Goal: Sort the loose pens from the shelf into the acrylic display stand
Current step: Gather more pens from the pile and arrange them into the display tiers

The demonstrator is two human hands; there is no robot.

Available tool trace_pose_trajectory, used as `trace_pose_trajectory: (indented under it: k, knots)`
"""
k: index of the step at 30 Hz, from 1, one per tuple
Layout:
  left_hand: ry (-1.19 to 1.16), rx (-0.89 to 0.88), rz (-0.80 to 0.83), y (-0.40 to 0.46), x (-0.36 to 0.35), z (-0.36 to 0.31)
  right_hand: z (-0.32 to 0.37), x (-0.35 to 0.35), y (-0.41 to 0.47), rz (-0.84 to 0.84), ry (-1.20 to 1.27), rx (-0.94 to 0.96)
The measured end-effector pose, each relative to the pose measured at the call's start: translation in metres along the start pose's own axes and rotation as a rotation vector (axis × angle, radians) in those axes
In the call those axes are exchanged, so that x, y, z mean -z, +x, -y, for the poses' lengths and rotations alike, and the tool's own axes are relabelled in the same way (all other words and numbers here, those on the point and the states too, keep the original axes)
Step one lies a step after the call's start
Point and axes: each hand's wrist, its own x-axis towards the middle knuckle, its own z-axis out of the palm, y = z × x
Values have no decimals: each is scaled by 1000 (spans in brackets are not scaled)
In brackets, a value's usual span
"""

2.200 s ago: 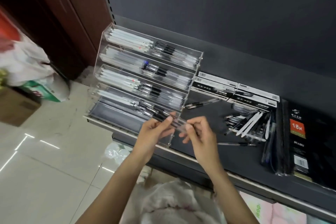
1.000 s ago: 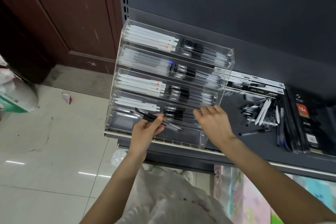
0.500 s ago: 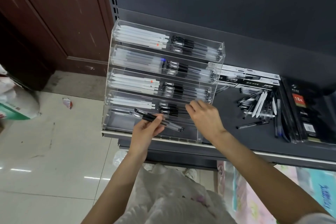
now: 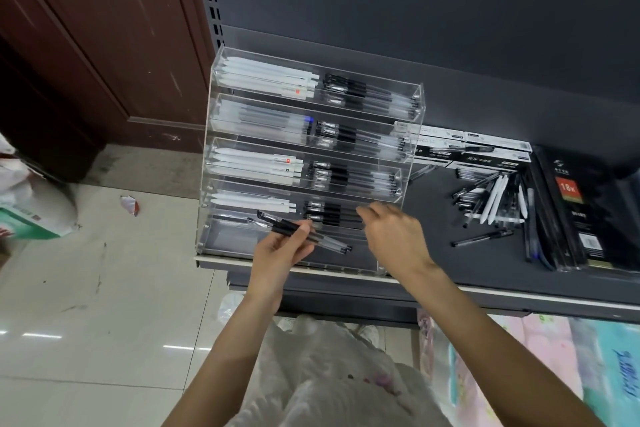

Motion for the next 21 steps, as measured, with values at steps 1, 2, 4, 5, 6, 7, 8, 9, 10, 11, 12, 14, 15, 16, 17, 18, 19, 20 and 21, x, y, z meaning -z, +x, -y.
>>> trace_pose_trajectory:
  k: [1,2,4,5,6,7,8,9,10,11,12,14,15,16,17,18,19,20,21]
  knots:
    - [1,-3,5,0,-1,-1,4,7,-3,-37,136,-26]
    - [2,-5,13,1,-2,-1,11,17,-6,-44,298,-61]
    - [1,-13,41,0,-4,-2,25,32,-10,23,594,-147]
    - [2,-22,65,0,-4,-2,31,34,-12,62,667,-172]
    - [9,-34,93,-1,-4,-2,35,33,-15,91,720,-186]
    - [22,-46,117,-2,-4,-1,38,30,-17,110,767,-193]
    - [35,-55,134,-3,-5,-1,38,28,-18,122,816,-198]
    - [43,-62,142,-4,-5,-1,36,27,-18,129,849,-201]
    - [47,-69,140,-6,-5,0,32,27,-18,126,860,-209]
    - [47,-75,126,-6,-4,0,26,29,-17,106,844,-224]
    - [46,-82,98,-7,-3,-1,18,30,-17,65,808,-246]
    - [46,-103,22,-5,1,-2,0,30,-14,-32,648,-266]
    - [61,-121,-20,-3,5,-3,-6,28,-13,-52,542,-248]
    - [93,-143,-64,-1,8,-5,-11,26,-12,-57,449,-217]
    - [131,-168,-102,2,11,-6,-13,22,-11,-46,376,-181]
    - [159,-193,-128,4,14,-8,-14,18,-11,-33,314,-138]
    - [166,-215,-139,5,15,-9,-12,14,-10,-16,258,-97]
    - [155,-232,-143,6,15,-11,-11,10,-8,-4,215,-58]
    - [138,-246,-142,7,15,-12,-10,8,-7,16,185,-34]
